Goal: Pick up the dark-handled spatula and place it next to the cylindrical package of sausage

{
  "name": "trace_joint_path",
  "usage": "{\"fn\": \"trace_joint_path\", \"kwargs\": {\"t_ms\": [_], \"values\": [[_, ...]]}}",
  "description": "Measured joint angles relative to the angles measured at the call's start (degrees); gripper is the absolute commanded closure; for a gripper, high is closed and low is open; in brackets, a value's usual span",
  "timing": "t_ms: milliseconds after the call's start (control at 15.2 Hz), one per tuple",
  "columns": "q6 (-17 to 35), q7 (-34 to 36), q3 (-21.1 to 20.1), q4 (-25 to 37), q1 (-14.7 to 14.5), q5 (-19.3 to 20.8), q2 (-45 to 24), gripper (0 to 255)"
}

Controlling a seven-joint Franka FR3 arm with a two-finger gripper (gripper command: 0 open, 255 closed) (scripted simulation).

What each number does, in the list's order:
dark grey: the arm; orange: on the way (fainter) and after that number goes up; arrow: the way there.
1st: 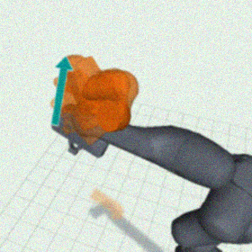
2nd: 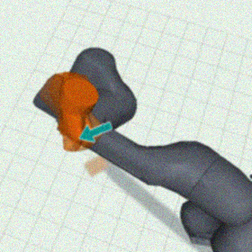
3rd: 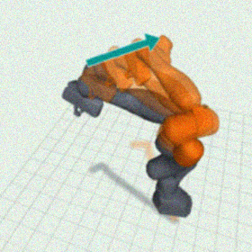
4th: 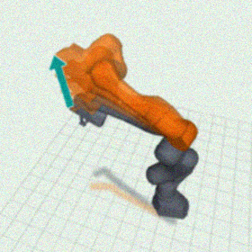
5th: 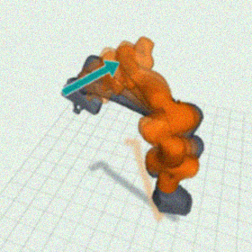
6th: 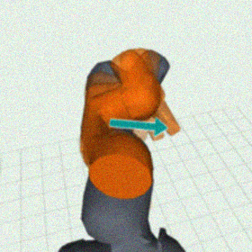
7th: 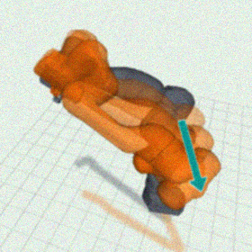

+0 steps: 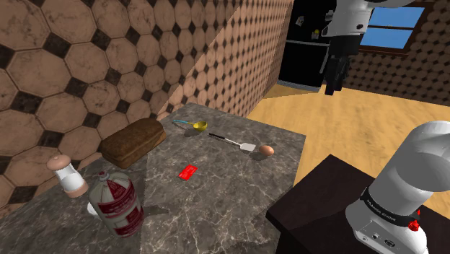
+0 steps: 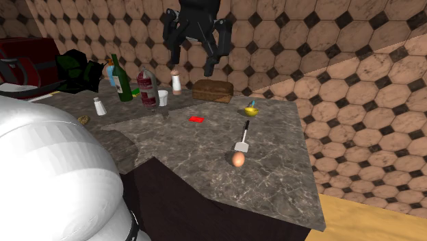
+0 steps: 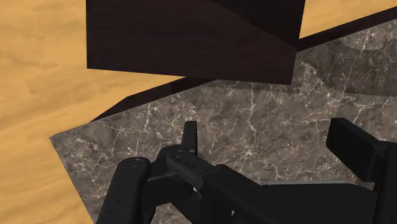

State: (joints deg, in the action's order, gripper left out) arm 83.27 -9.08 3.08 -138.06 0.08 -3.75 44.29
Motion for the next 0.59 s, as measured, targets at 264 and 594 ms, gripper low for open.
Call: {"fn": "trace_joint_path", "kwargs": {"t_ms": [264, 594], "values": [[4.8, -0.7, -0.2, -1.8, -0.4, 0.0, -2.5, 0], [15.7, -2.1, -0.6, -4.7, -1.2, 0.0, -8.9, 0]]}}
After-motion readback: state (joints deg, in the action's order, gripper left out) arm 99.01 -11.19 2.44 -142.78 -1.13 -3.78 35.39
